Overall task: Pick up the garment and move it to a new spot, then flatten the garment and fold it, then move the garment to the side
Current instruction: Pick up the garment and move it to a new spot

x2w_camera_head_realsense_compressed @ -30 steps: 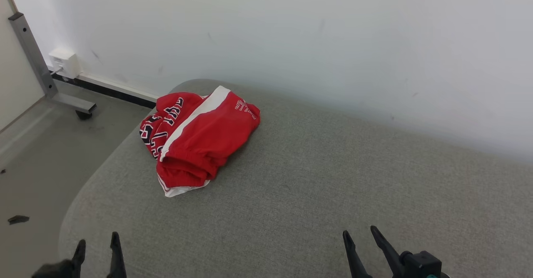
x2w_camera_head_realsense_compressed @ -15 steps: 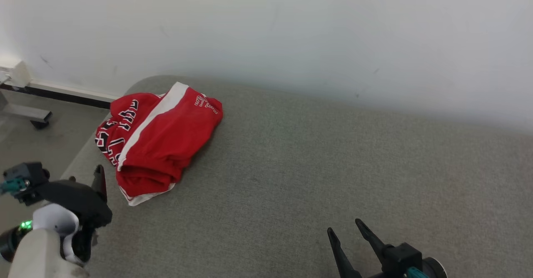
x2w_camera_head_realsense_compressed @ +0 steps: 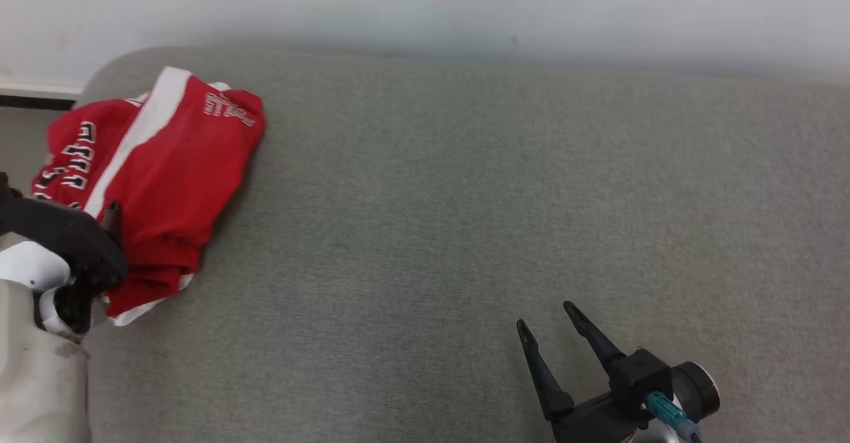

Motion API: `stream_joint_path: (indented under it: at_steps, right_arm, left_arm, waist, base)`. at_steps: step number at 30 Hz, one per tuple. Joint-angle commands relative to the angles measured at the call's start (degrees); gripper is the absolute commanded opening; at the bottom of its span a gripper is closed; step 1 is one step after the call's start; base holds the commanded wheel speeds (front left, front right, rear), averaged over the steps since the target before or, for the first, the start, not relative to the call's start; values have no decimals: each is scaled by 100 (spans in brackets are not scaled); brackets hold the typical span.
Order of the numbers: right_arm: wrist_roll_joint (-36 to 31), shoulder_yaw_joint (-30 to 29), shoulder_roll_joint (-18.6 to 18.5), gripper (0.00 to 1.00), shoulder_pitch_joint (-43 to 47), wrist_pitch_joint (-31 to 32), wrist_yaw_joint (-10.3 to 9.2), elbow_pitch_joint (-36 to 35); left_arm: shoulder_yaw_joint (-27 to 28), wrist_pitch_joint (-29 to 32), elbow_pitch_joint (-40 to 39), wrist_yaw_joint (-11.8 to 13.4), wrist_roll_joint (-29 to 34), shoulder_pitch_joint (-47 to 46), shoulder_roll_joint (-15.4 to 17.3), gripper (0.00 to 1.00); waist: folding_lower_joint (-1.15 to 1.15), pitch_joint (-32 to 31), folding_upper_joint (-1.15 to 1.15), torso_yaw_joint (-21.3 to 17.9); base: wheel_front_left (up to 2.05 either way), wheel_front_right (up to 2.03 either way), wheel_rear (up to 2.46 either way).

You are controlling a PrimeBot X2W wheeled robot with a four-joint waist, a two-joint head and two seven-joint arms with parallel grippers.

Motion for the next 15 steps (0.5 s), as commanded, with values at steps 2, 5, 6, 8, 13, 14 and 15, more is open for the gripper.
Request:
stream_joint_path:
  at_steps: [2, 5, 6, 8, 13, 14, 15]
  right_arm:
    - [-63, -15, -15, 100, 3, 49, -13, -108]
    - [-53, -23, -15, 100, 2, 77, -12, -142]
    - [-43, -16, -14, 100, 1, 74, -12, -151]
    - [-9, -19, -15, 100, 13, 80, -12, -161]
    - [82, -35, -14, 100, 69, 51, -13, -112]
    - [109, -16, -14, 100, 84, 38, -12, -94]
    - [145, 3, -14, 100, 91, 32, -12, -72]
  left_arm:
    - [-134, 156, 183, 137, 180, -135, 123, 100]
    - [-218, 262, 322, 164, 264, -125, 193, 100]
    - [-231, 280, 364, 204, 285, -121, 205, 100]
    - [-294, 386, 478, 248, 344, -67, 225, 100]
    - [-424, 528, 560, 299, 427, 49, 226, 0]
    - [-448, 547, 551, 299, 449, 73, 247, 0]
    - [-486, 572, 532, 288, 474, 94, 272, 0]
  waist:
    - [-1, 487, -2, -478]
    - [-1, 508, -2, -535]
    - [-1, 505, -2, -563]
    - [-1, 476, -2, -606]
    - [-1, 317, -2, -629]
    - [-1, 265, -2, -630]
    - [-1, 205, -2, -626]
  base:
    - [0, 0, 0]
    - [0, 0, 0]
    - [0, 0, 0]
    - [0, 0, 0]
    - [0, 0, 0]
    - [0, 0, 0]
    - [0, 0, 0]
